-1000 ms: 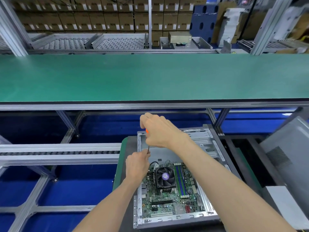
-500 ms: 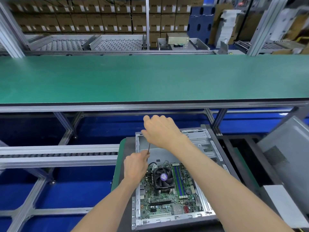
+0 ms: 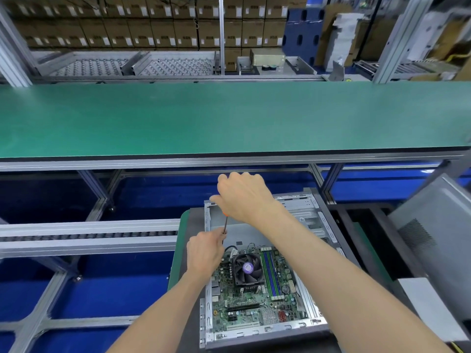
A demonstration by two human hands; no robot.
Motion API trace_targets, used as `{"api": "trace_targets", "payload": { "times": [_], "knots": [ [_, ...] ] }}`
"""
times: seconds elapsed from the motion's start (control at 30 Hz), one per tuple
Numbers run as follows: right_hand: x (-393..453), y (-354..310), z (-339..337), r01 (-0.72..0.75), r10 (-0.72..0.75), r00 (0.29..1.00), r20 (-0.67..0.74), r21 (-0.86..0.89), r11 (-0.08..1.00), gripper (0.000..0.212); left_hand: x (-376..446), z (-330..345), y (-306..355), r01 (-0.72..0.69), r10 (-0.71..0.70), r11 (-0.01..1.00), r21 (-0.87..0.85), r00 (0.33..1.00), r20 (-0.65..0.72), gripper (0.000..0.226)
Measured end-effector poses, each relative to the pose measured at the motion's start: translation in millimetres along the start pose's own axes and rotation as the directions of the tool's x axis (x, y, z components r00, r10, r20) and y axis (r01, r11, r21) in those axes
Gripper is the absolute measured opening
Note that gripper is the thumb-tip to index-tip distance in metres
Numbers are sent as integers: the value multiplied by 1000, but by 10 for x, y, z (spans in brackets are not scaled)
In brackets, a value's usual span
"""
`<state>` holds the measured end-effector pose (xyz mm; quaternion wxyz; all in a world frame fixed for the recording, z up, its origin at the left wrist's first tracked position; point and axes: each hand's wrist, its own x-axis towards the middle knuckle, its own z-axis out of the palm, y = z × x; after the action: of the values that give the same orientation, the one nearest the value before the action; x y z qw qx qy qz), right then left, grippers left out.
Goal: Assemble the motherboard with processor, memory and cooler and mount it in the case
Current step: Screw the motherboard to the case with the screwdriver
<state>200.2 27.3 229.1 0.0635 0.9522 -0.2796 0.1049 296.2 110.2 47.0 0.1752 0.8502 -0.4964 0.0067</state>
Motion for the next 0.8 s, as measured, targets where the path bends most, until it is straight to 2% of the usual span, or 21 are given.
{"api": "trace_targets", "payload": {
  "times": [0.13,0.2,0.23,0.3,0.33,0.5,0.8],
  "knots": [
    [-9,22,-35,73,-103,989,102,269,960,26,8,27,-18,18,-18,1000,-13,1000,2,17],
    [-13,9,-34,49,-72,994,87,243,969,22,6,32,-21,20,-20,1000,-14,1000,2,17],
    [-10,2,-27,29,-39,997,60,171,985,19,9,33,-22,20,-20,1000,-18,1000,-1,18],
    [-7,-3,-11,-1,1,1000,9,17,1000,24,10,34,-17,18,-18,1000,-18,1000,2,18],
    [-4,1,-8,-1,1,1000,6,3,1000,28,8,29,-13,20,-20,1000,-17,1000,3,18],
    [8,35,-48,47,-83,988,130,261,964,27,-2,24,-10,36,-37,999,-25,999,-21,19],
    [-19,20,-18,-18,1,997,80,209,978,24,-5,8,3,42,-44,996,-81,999,-20,22]
  ]
}}
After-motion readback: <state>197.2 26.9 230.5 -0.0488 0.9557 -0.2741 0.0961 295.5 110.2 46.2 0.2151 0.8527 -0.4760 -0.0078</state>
